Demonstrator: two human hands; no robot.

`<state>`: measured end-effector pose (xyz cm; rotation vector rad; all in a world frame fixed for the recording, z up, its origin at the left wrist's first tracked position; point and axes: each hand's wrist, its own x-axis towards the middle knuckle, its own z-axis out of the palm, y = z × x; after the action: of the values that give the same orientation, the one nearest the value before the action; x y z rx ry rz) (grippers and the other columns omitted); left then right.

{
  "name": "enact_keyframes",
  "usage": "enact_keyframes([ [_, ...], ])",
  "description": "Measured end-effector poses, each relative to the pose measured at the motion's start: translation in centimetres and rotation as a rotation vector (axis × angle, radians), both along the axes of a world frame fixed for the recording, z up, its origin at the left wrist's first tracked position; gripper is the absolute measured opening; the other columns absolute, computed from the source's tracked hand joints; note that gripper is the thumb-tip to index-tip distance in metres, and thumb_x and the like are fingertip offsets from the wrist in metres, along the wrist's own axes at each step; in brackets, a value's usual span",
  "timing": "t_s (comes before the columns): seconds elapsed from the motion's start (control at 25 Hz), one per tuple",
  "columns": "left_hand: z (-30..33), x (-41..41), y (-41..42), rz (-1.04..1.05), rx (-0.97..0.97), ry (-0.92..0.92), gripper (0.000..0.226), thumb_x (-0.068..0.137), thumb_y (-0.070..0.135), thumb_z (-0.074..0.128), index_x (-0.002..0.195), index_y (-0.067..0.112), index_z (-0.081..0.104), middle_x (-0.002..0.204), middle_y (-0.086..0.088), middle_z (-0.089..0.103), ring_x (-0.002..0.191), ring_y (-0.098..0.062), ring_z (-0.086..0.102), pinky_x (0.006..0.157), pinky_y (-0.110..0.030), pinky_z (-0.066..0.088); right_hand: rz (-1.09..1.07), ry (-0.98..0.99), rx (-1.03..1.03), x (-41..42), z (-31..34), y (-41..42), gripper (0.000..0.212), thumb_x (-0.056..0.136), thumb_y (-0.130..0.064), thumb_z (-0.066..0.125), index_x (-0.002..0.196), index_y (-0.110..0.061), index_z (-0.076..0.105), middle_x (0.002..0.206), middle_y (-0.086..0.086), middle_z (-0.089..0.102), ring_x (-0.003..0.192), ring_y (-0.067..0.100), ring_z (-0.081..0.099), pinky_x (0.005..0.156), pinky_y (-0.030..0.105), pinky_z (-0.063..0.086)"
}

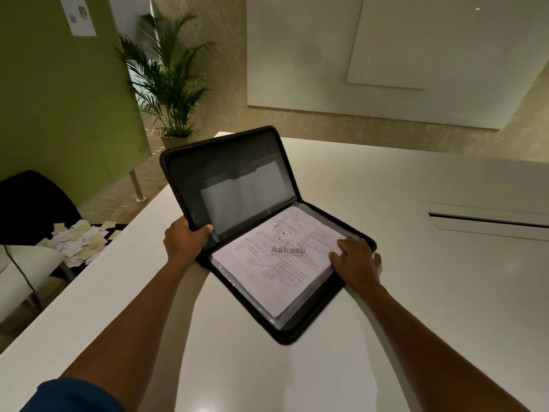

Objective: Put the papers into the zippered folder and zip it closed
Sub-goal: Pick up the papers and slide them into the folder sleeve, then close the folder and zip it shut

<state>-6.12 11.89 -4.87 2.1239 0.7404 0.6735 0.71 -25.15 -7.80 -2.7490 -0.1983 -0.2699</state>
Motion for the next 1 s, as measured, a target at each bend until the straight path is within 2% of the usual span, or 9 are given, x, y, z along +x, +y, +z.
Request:
enact_keyframes([
  [0.16,-0.2,-0.7,-1.6,0.031,0.016,-0.033,0.036,0.08,0.033,0.078,0.097,0.004,0.067,0.095,-0.014,0.072,0.09,-0.037,0.067,0.074,-0.034,0.045,0.017,0.03,0.066,-0.1,-0.2,0.1,0.044,0.09,-0.041,0.055,0.124,-0.014,0.06,0.135,0.006,0.056,0.13,0.032,0.045,0.103,0.052,0.042],
  [0.28,0.0,-1.3,-3.0,0.023,0.092,-0.035,0.037,0.082,0.034,0.077,0.104,0.005,0.068,0.1,-0.014,0.074,0.096,-0.037,0.068,0.084,-0.041,0.05,0.066,0.041,0.066,-0.3,-0.2,0.5,0.039,0.088,-0.042,0.056,0.114,-0.013,0.06,0.128,0.007,0.055,0.124,0.034,0.047,0.1,0.051,0.044],
  [0.44,0.5,-2.2,-5.0,0.004,0.192,-0.033,0.039,0.083,0.034,0.075,0.108,0.004,0.069,0.101,-0.014,0.074,0.094,-0.038,0.069,0.083,-0.04,0.052,0.093,0.077,0.174,-0.5,-0.1,0.5,0.048,0.089,-0.043,0.059,0.129,-0.015,0.056,0.148,0.008,0.043,0.14,0.037,0.034,0.113,0.054,0.032],
  [0.52,0.7,-2.6,-5.9,-0.024,0.216,-0.034,0.037,0.083,0.032,0.075,0.107,0.005,0.069,0.098,-0.013,0.074,0.091,-0.036,0.07,0.081,-0.037,0.053,0.117,0.07,0.273,-0.8,0.0,0.2,0.054,0.089,-0.039,0.064,0.134,-0.012,0.053,0.152,0.01,0.041,0.138,0.032,0.039,0.112,0.053,0.036],
  [0.68,0.9,-3.7,-7.8,-0.09,0.268,-0.062,0.026,0.084,0.025,0.074,0.104,0.009,0.069,0.095,-0.011,0.075,0.084,-0.033,0.071,0.073,-0.032,0.053,0.162,0.07,0.423,-1.5,0.3,-0.1,0.052,0.088,-0.033,0.069,0.132,-0.01,0.054,0.14,0.009,0.053,0.124,0.025,0.058,0.105,0.049,0.045],
  [0.84,1.4,-4.4,-10.2,-0.173,0.329,-0.057,0.016,0.087,0.021,0.069,0.102,0.015,0.067,0.09,-0.006,0.072,0.076,-0.029,0.069,0.065,-0.031,0.053,0.184,0.075,0.46,-2.1,0.4,-0.6,0.046,0.091,-0.035,0.066,0.129,-0.011,0.056,0.132,0.008,0.06,0.12,0.023,0.062,0.104,0.046,0.047],
  [1.0,1.8,-5.0,-12.7,-0.222,0.48,-0.017,0.005,0.086,0.015,0.06,0.09,0.017,0.059,0.075,-0.002,0.06,0.06,-0.026,0.058,0.053,-0.03,0.046,0.173,0.132,0.527,-2.5,0.6,-1.3,0.045,0.094,-0.044,0.059,0.127,-0.013,0.059,0.128,0.007,0.062,0.116,0.022,0.064,0.09,0.037,0.058],
])
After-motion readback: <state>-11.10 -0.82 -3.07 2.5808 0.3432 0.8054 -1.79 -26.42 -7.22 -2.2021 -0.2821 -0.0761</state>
